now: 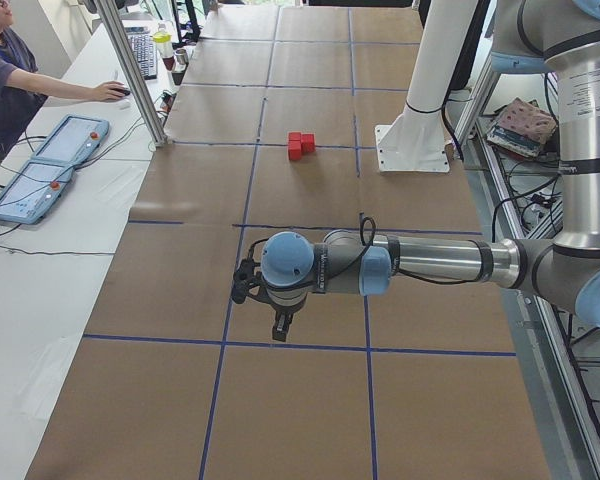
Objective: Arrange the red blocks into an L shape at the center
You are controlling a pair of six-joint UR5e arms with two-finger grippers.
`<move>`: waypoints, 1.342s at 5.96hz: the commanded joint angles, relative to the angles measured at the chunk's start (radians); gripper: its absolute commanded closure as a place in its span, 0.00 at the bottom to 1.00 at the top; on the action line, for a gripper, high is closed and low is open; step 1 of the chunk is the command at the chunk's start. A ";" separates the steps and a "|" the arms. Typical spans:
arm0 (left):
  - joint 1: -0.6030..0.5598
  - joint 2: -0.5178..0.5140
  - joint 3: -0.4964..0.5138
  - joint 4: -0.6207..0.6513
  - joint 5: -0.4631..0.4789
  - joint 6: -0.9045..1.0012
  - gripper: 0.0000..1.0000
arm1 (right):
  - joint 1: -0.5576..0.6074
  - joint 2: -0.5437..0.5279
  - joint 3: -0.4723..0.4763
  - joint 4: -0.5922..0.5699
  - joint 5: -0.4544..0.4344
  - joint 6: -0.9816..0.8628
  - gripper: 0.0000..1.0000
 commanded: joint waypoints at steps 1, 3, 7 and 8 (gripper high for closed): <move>0.074 -0.001 -0.002 0.076 0.183 -0.007 0.00 | 0.000 0.000 0.001 -0.001 0.000 0.000 0.00; 0.076 -0.032 -0.037 0.182 0.184 -0.010 0.00 | 0.000 0.000 0.001 0.001 0.000 0.000 0.00; 0.081 -0.030 -0.048 0.183 0.146 -0.002 0.00 | 0.000 0.000 -0.001 0.001 0.000 0.000 0.00; 0.081 -0.030 -0.054 0.183 0.148 -0.002 0.00 | 0.000 0.000 -0.001 0.001 0.000 0.000 0.00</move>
